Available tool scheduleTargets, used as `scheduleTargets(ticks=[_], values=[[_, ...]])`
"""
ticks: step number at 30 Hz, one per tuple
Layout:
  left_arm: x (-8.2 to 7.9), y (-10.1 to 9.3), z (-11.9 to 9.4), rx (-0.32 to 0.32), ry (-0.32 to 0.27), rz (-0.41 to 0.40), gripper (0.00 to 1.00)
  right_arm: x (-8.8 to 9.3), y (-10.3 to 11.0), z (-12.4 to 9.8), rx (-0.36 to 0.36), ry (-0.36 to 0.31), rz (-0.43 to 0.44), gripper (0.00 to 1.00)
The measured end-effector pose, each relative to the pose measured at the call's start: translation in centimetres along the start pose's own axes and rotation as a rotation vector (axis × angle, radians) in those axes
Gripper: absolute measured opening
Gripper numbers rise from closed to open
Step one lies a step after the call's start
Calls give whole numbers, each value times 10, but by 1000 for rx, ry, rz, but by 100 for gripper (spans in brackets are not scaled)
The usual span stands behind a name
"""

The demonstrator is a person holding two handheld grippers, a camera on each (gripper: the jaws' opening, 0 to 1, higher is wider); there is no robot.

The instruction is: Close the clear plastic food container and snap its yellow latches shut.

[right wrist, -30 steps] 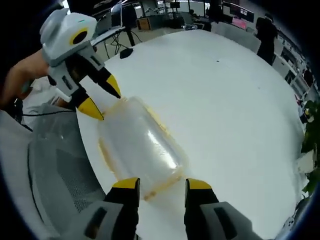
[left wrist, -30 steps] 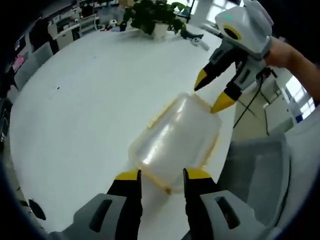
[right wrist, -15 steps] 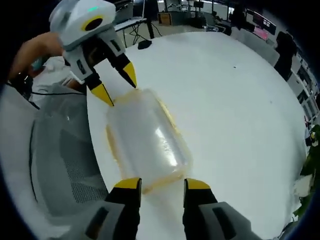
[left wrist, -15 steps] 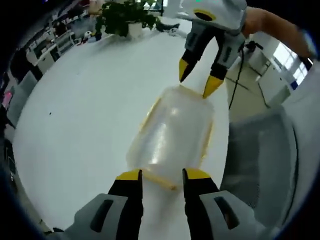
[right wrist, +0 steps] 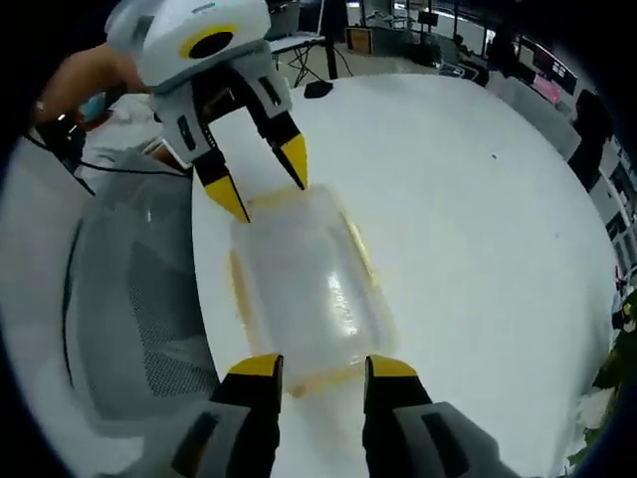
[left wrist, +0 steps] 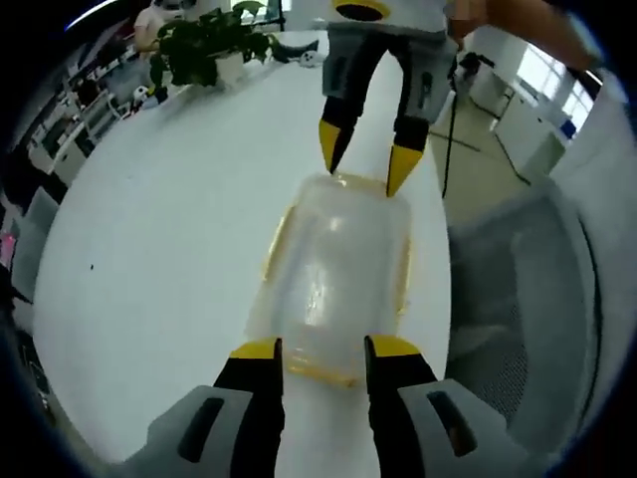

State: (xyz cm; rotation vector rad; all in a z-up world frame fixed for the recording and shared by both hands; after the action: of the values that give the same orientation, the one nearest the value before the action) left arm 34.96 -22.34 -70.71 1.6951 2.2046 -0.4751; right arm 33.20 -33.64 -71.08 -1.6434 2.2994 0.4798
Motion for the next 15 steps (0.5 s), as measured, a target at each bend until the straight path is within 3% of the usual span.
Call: scheduleTargets(ticks=[7, 15], values=[[-5, -2, 4, -1, -2, 15, 30, -7, 2, 4, -9, -4, -35, 26], [-12, -9, 11, 19, -13, 35, 29, -23, 9, 9, -40, -53, -67, 30]])
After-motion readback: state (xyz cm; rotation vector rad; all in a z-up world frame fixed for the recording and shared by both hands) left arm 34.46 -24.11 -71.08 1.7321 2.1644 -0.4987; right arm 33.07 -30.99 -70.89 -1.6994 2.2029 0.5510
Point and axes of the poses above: the point that each gripper's makers call its tool centre point, and the gripper's own axes: z roughly forward along the fingers, y roughly to its left, x roughly out of its underside, the point moved 1 cm from there along -z, roughly backward along the fingers, and after that the axes turned 5 degrees about -z, right-handed, at the moved point
